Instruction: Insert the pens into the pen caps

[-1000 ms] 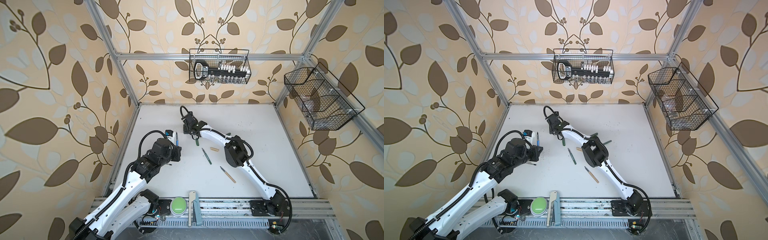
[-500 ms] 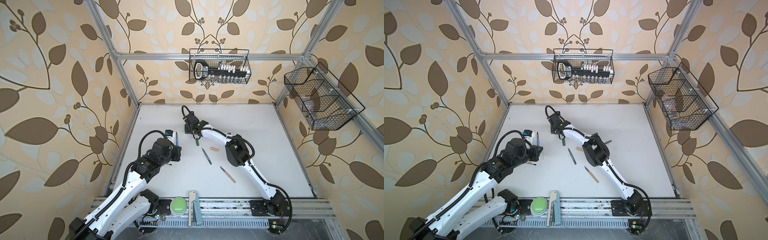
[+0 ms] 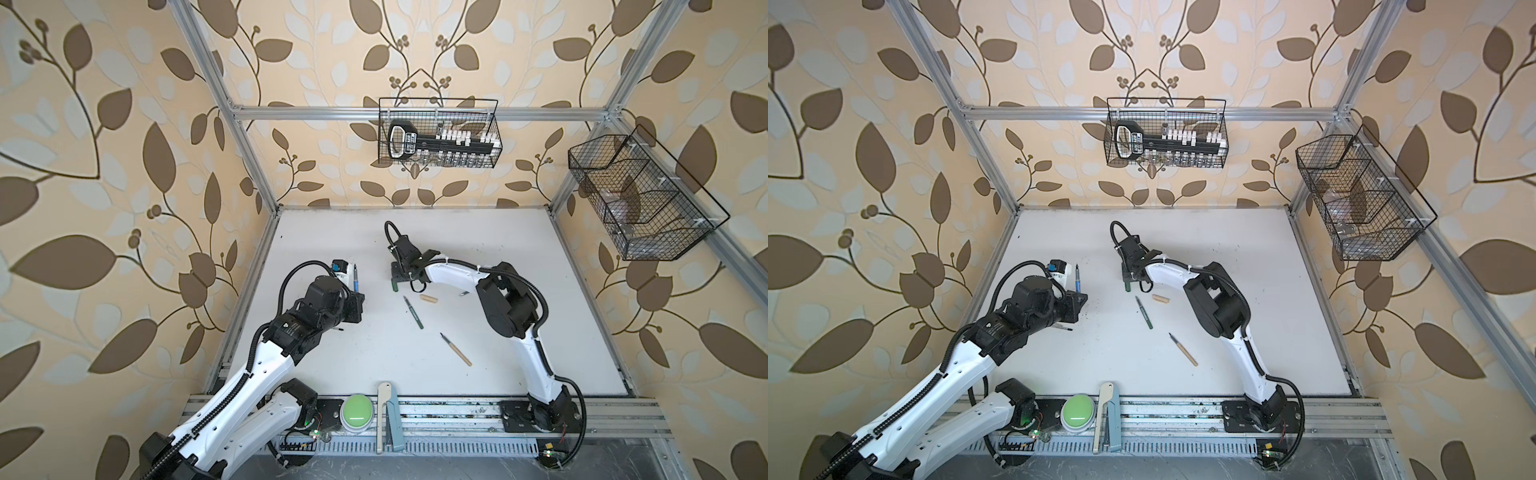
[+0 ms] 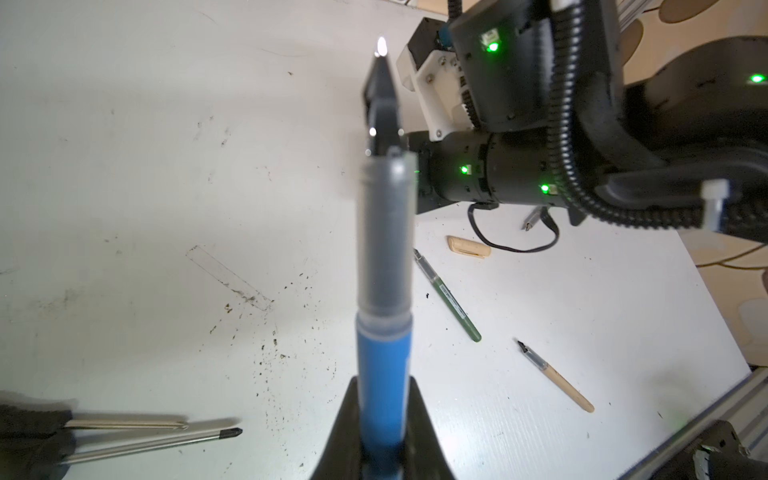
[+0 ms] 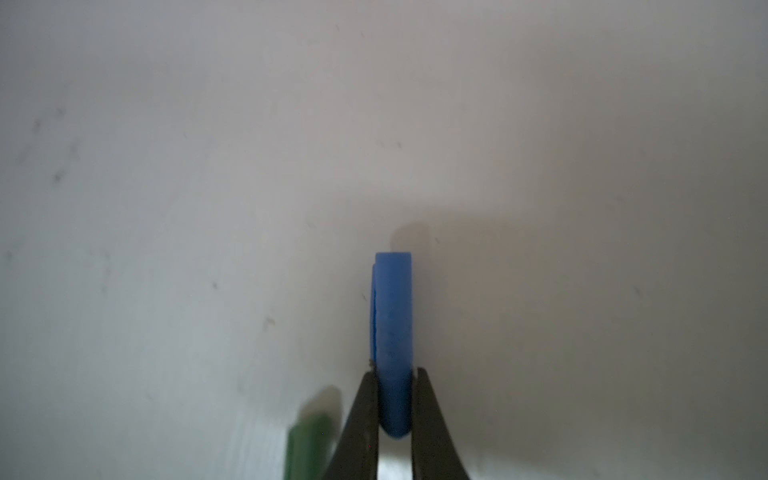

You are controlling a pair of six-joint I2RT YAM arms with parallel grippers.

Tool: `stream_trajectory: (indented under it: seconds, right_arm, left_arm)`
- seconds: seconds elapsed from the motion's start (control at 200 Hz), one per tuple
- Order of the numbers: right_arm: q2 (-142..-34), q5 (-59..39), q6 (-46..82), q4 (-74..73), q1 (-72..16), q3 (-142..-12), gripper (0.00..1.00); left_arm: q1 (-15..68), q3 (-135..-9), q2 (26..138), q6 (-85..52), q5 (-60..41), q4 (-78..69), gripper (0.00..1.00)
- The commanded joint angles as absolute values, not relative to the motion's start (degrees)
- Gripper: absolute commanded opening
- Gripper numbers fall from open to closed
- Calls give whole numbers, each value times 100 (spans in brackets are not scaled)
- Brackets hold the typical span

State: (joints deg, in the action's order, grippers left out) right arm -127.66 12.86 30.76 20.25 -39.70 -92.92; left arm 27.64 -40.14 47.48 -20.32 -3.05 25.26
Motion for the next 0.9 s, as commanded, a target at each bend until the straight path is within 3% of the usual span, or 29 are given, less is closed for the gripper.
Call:
stream_trajectory:
  seconds: [0.0, 0.075, 0.145, 0.31, 0.55, 0.725, 0.895]
  right_arm:
    - [-12340, 1123, 3103, 1735, -3811, -8360, 13]
    - [-12098, 1077, 3112, 1546, -3723, -7893, 16]
    - [-11907, 1048, 3063, 1470, -3670, -7624, 27]
    - [-11368, 842, 2829, 1266, -3618, -7262, 41]
    - [-10793, -192, 2396, 1774, -3158, -7528, 49]
    - [-11252, -178, 1818, 3024, -2989, -8447, 50]
    - [-11702, -492, 1801, 3084, -2909, -8756, 50]
  left_arm:
    - [2700, -3974, 4950, -1886, -693, 2254, 5]
    - [2700, -3940, 5076, -1866, -821, 2123, 4]
    - [2704, -3912, 5147, -1816, -969, 2015, 4]
    - [2716, -3803, 5176, -1736, -1445, 1604, 4]
    - [2775, -3793, 5429, -1510, -1782, 1401, 3]
    - [2824, -3720, 5456, -1377, -1883, 1158, 3]
    - [2902, -3768, 5617, -1262, -1868, 1088, 3]
